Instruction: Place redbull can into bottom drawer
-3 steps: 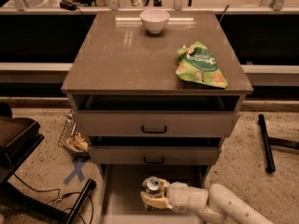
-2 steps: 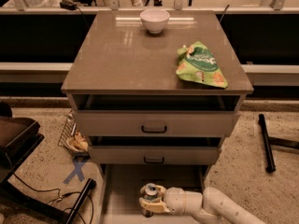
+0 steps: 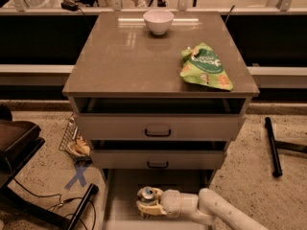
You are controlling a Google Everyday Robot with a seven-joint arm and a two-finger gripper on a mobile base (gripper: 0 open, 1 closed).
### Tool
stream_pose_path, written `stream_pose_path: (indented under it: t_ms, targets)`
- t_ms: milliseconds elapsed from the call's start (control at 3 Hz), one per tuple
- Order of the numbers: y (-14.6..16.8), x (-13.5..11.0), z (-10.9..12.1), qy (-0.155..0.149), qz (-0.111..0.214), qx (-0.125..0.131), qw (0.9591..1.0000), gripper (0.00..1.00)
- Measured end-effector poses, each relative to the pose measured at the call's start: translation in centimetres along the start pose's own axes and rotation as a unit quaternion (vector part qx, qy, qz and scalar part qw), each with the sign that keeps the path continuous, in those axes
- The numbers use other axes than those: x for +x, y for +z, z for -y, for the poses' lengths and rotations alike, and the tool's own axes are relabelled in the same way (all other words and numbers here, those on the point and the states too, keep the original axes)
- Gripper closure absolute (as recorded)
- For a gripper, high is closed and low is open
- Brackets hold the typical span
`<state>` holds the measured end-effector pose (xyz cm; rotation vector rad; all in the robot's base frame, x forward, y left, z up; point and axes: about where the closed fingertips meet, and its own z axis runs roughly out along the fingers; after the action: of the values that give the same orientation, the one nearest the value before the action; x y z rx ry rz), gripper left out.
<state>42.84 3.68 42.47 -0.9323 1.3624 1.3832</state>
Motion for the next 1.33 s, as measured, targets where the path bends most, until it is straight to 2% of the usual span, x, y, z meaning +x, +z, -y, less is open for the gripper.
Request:
stream_pose_path:
  t_ms: [333, 667, 1000, 1333]
  targets:
    - [4.1, 6.2, 3.2, -0.031, 0.023, -0.042, 0.9984, 1.0]
    - [4.7, 9.9, 8.2, -0.053, -0.003, -0.02, 0.9984, 1.0]
    - [5.9, 13.3, 13.0, -0.07, -0.034, 0.015, 0.9969, 1.0]
    - [6.4, 15.7, 15.7, -0.078, -0.04, 0.04, 0.9953, 1.0]
